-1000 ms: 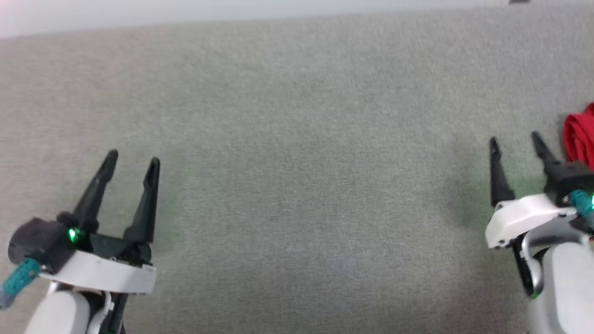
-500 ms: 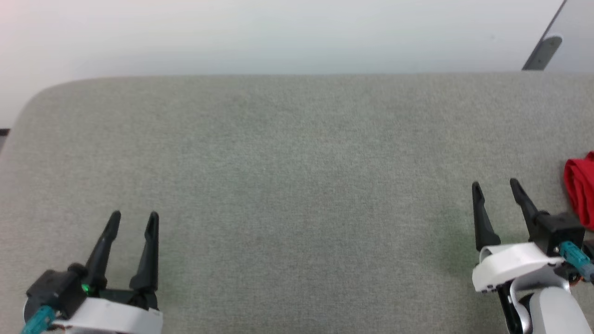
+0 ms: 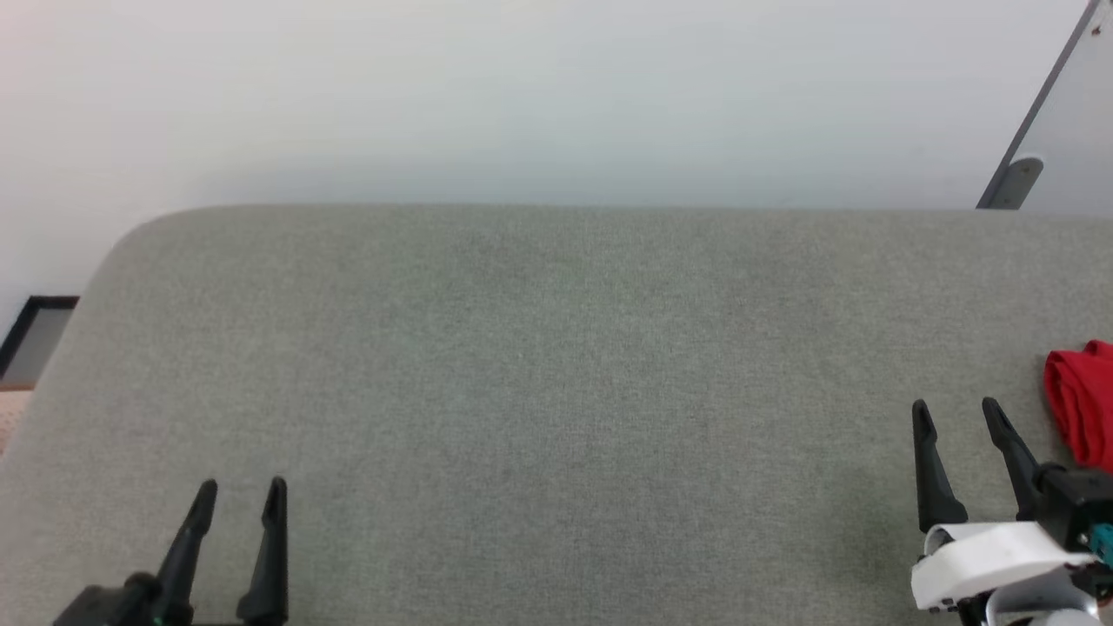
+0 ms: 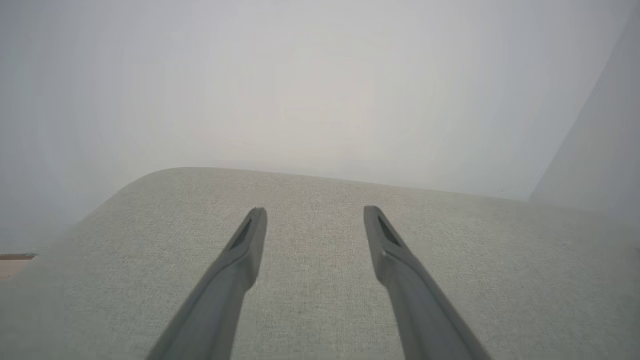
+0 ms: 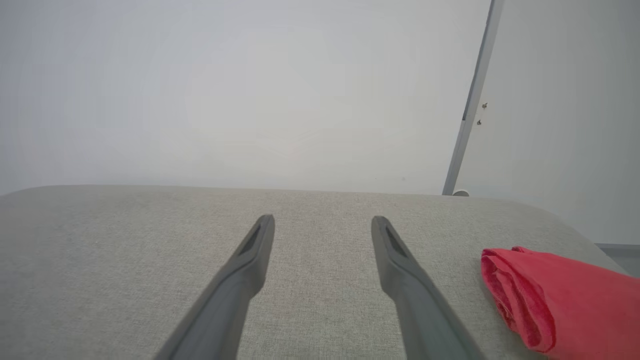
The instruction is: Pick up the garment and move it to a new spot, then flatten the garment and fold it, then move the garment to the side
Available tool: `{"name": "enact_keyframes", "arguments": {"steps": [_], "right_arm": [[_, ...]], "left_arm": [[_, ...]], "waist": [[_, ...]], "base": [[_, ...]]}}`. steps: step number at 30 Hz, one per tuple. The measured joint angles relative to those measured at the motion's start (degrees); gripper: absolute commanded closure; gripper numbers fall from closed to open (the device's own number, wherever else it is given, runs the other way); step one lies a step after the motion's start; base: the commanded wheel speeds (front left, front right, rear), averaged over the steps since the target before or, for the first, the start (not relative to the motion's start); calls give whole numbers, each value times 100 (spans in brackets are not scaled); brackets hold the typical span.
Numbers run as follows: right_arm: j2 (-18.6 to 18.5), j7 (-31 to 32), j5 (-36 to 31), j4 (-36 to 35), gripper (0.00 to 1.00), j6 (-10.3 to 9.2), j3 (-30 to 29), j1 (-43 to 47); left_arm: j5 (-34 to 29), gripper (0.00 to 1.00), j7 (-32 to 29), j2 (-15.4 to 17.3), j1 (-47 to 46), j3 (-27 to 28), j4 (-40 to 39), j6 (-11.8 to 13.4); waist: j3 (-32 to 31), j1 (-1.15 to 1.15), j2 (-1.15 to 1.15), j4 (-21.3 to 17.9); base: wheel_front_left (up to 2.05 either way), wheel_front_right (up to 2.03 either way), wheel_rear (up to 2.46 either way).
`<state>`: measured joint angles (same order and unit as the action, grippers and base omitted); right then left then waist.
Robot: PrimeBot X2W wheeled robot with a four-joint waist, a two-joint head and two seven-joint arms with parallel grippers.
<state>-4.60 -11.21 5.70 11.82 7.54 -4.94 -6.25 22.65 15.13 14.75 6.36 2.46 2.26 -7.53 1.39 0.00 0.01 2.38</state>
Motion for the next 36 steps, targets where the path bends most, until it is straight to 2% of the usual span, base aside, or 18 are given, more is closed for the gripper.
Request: {"name": "enact_keyframes", "arguments": {"steps": [18, 36], "right_arm": [[-26, 224, 197, -1055, 0, 0, -60, 701], [41, 219, 325, -1188, 0, 0, -152, 786]], "left_arm": [[-143, 0, 0, -153, 582, 291, -461, -1], [-97, 0, 0, -158, 566, 344, -493, 0]], "waist": [[-162, 0, 0, -48], [-113, 0, 0, -92]], "base": [[0, 0, 0], [0, 0, 0]]}}
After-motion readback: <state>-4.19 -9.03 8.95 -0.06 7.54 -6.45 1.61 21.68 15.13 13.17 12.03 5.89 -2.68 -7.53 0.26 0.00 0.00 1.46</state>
